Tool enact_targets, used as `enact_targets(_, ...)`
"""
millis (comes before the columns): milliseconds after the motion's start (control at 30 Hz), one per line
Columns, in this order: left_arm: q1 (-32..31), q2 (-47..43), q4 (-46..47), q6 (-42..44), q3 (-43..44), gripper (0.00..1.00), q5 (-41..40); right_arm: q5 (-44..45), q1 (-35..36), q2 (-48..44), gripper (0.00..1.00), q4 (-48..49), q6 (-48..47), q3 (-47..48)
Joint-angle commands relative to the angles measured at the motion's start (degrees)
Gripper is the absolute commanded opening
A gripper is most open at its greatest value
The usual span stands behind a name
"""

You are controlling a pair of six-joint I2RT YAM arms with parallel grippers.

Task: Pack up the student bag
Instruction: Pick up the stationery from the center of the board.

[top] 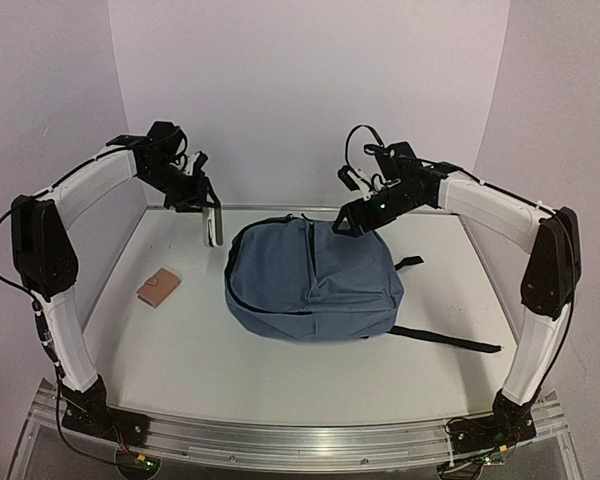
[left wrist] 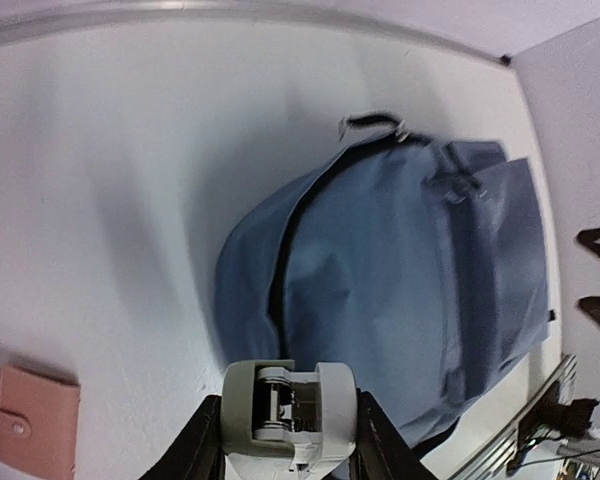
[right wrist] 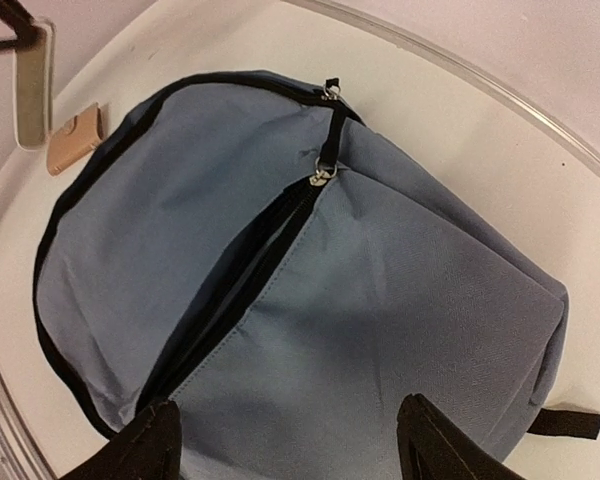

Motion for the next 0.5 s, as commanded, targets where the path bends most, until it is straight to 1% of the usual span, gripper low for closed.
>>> enact_targets(0,-1.40,-4.35,11.05,-10.19,1.05,0.03,3.79,9.94,3.84,-0.01,0.61,2.63,2.18,0.60)
enact_targets(67,-2.01,-5.12,13.99,-12.07,-0.56,0.03,3.41,12.63,4.86,1.78,0.58,3.05,2.61,1.41)
enact_targets(200,-2.62,-6.61,17.01,-14.09,-2.57,0.03,2.19,16.88,6.33,5.35,0.57,3.37,3.20,3.01)
enact_targets(367,-2.72,-8.18,17.78,-14.21,-3.73,0.03,0.36,20.09,8.81,9.37,0.58,3.48,3.09,4.10)
enact_targets(467,-2.73,-8.92,18.56,-14.57,-4.64,0.03,-0.09,21.19,9.97,11.46,0.62,3.59,3.31,5.61)
